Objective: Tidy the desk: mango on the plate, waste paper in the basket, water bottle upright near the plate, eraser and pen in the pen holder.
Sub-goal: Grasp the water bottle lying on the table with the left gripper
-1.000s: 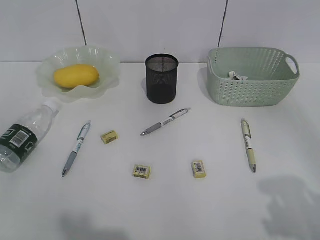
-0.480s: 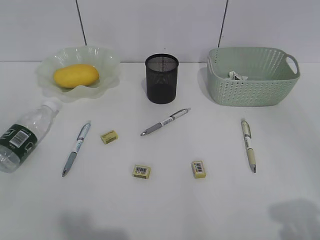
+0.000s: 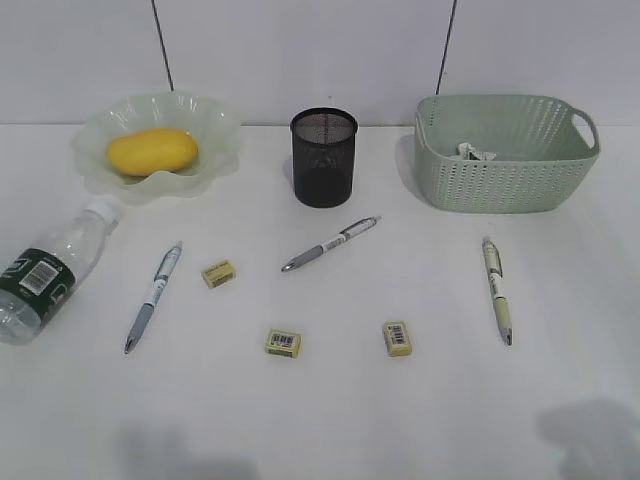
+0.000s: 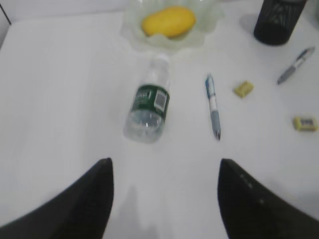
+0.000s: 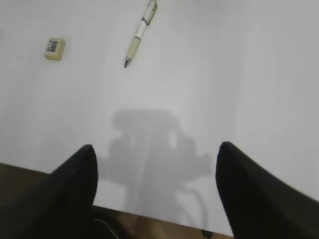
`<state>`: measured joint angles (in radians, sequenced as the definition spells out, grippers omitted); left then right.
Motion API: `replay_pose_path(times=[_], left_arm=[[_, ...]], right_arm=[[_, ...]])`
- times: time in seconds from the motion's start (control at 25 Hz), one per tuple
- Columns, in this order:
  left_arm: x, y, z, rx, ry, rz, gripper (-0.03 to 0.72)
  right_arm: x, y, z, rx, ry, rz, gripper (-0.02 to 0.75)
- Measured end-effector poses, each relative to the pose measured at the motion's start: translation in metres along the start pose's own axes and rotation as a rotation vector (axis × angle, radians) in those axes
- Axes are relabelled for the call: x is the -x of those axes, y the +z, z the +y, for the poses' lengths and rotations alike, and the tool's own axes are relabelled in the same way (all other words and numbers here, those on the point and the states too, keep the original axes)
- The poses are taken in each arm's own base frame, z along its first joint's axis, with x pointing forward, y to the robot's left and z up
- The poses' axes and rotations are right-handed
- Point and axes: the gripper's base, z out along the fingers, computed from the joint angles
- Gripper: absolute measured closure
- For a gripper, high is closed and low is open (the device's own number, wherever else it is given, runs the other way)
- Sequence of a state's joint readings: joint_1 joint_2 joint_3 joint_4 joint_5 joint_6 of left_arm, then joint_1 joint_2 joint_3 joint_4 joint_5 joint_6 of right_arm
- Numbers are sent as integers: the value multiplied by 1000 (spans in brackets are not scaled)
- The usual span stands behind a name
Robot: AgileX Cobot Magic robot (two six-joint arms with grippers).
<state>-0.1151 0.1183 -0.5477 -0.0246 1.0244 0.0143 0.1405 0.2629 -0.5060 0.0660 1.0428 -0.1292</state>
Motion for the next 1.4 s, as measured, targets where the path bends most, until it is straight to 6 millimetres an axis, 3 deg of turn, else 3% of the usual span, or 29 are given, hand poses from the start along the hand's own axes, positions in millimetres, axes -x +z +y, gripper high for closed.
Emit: replay_pose_path(times=[0.2,0.36,1.0,1.24,1.4], left_arm=[[27,12,1,3,-1,-11,190],[47,34,1,6,-1,37,190],[142,139,4,4,29,333,185],[159,178,3,-12,65,436,179],[154,202,3,-28,114,524,146]], right_arm=[[0,0,0,0,0,0,153],[0,0,0,0,0,-1,153],[-3,-6,1,-6,-3,-45,153],[-3,-6,1,-6,-3,-45,153],[-3,-6,1,-6,-3,-46,153]])
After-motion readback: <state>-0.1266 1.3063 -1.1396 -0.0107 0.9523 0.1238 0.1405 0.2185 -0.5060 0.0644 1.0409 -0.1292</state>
